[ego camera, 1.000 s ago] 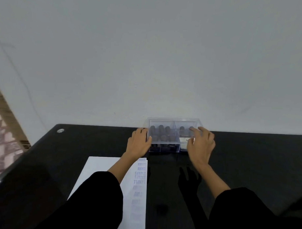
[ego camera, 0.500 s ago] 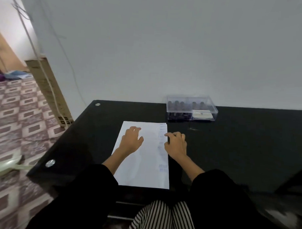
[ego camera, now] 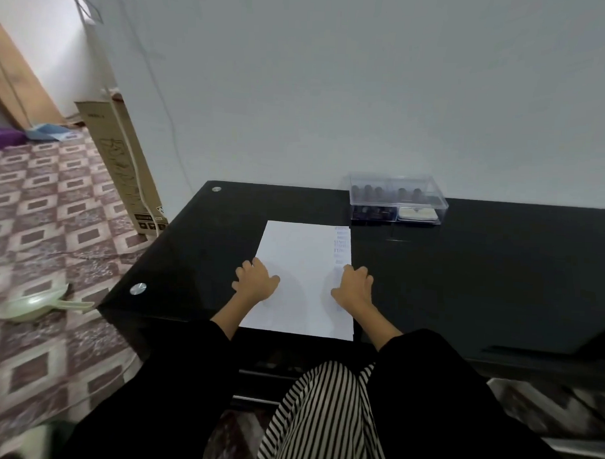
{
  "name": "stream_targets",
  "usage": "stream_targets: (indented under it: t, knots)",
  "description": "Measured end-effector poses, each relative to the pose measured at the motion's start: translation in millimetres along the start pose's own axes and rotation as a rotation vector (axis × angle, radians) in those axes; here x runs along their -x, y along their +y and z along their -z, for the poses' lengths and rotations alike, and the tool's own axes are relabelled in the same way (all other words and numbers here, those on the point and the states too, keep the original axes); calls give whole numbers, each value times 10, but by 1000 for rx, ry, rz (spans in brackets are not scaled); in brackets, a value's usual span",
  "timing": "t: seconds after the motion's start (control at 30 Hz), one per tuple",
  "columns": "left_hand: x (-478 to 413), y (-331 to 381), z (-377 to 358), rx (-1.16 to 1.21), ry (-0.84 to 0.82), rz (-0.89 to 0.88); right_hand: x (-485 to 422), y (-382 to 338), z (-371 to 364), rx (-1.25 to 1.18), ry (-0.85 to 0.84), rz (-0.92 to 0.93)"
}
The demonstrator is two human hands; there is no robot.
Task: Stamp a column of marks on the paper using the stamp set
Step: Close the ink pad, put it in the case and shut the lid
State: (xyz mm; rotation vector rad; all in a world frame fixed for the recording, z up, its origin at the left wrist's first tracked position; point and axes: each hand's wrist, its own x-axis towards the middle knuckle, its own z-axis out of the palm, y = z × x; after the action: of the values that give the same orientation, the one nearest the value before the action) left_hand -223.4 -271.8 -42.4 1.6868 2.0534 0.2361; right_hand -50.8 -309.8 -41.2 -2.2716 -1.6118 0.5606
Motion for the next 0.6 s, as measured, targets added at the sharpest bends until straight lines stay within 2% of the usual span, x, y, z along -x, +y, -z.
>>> stream_targets:
  t: [0.13, 0.27, 0.37, 0.5, 0.6]
  knots:
    - [-73, -27, 107, 51, 7, 71, -73, -42, 88, -43, -65, -114]
    - [-106, -99, 174, 272, -46, 83, -171, 16, 139, -125, -185, -202]
    - [-82, -126, 149, 347, -46, 87, -203, 6, 128, -156, -212, -224]
    - [-53, -114, 111, 409, 56, 20, -224, 3, 71, -226, -231, -217]
    - [-35, -58, 133, 508, 128, -90, -185, -7, 90, -481, -157, -163]
